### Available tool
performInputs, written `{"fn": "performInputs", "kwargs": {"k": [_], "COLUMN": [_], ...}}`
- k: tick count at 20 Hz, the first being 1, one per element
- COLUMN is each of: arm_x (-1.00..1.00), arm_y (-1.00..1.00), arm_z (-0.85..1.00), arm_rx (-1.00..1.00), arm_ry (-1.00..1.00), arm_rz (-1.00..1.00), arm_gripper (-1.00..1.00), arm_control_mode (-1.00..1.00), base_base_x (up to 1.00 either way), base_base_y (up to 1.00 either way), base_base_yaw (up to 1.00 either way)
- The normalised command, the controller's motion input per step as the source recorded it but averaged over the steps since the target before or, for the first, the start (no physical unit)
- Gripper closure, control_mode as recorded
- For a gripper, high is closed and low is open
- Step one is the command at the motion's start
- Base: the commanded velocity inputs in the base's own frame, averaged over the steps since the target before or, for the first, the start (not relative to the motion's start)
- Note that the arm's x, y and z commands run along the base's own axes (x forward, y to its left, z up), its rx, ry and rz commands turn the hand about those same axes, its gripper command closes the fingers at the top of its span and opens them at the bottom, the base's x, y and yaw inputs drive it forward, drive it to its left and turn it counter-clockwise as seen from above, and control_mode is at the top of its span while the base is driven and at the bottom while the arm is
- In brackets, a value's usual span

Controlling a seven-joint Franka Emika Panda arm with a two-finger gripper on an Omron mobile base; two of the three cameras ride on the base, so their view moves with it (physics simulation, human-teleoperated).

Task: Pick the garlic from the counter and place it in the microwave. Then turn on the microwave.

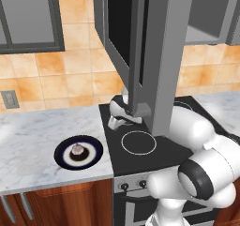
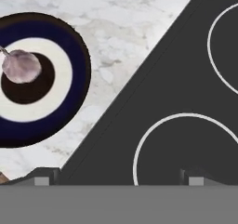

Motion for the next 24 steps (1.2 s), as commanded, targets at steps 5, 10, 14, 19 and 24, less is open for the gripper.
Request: {"fn": "performInputs", "kwargs": {"k": [5,10,14,19,24], "arm_x": [-0.11,-0.1,-0.12,-0.16,-0.14], "arm_y": [0.22,0.25,0.25,0.27,0.28], "arm_z": [0.0,0.0,-0.02,-0.03,-0.04], "arm_rx": [0.0,0.0,0.0,0.0,0.0], "arm_ry": [0.0,0.0,0.0,0.0,0.0], "arm_rz": [0.0,0.0,0.0,0.0,0.0], "arm_gripper": [-1.0,-1.0,-1.0,-1.0,-1.0], "arm_control_mode": [-1.0,-1.0,-1.0,-1.0,-1.0], "base_base_x": [0.0,0.0,0.0,0.0,0.0], "base_base_y": [0.0,0.0,0.0,0.0,0.0], "base_base_yaw": [0.0,0.0,0.0,0.0,0.0]}}
